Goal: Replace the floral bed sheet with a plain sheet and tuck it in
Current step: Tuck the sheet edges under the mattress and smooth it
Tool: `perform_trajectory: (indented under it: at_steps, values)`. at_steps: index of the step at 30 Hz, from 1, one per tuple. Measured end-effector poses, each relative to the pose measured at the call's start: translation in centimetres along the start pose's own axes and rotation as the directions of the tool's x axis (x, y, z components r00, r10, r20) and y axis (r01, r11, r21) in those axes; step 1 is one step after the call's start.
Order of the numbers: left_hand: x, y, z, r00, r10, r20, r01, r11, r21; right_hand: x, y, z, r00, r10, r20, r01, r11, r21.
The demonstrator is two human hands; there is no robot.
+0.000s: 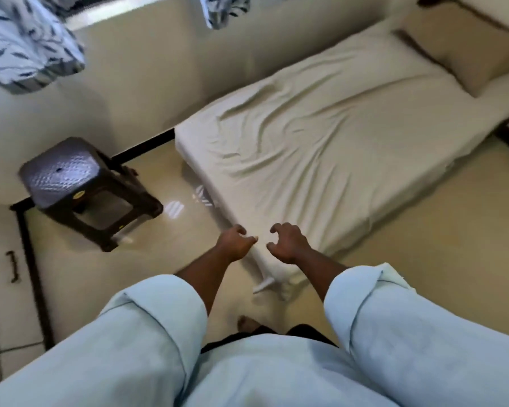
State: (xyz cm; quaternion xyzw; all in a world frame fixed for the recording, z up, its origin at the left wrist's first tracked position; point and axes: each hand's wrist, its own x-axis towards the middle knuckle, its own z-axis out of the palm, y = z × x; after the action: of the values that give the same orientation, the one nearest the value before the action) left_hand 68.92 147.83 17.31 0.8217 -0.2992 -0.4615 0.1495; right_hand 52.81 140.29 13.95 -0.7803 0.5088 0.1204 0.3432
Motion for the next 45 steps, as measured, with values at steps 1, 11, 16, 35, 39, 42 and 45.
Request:
perform_trajectory:
  at_steps: [1, 11, 16, 35, 39, 42, 45]
  values:
    - [-0.3, -0.4, 0.3, 1.0, 0.013, 0.015, -0.013, 1.0, 0.017, -0.8, 1.1, 0.6, 0.999, 0.048, -0.01, -0.048, 0.998, 0.035]
    - [-1.6, -8.9, 9.8, 0.983, 0.067, 0.172, -0.101, 0.975, 0.196, -6.6, 10.9, 13.4, 0.951, 0.307, 0.023, -0.302, 0.915, 0.269]
    - [1.6, -15.1, 16.2, 0.953, -0.024, 0.302, -0.073, 0.949, 0.305, -6.5, 14.9, 21.9, 0.89, 0.441, 0.115, -0.453, 0.829, 0.328]
    - [21.3, -22.7, 26.3, 0.956, 0.074, 0.285, -0.154, 0.951, 0.269, 8.9, 20.2, 35.4, 0.836, 0.535, -0.119, -0.387, 0.73, 0.564]
    - [22.5, -24.2, 27.0, 0.962, 0.054, 0.269, -0.131, 0.952, 0.278, 10.4, 20.3, 35.4, 0.808, 0.538, -0.241, -0.289, 0.719, 0.632]
    - [23.2, -25.1, 27.1, 0.963, 0.055, 0.263, -0.135, 0.945, 0.298, 11.0, 19.9, 36.4, 0.802, 0.51, -0.31, -0.254, 0.762, 0.596]
    - [23.4, -25.7, 27.1, 0.961, 0.062, 0.268, -0.145, 0.942, 0.301, 10.2, 19.4, 38.9, 0.837, 0.431, -0.338, -0.249, 0.849, 0.467]
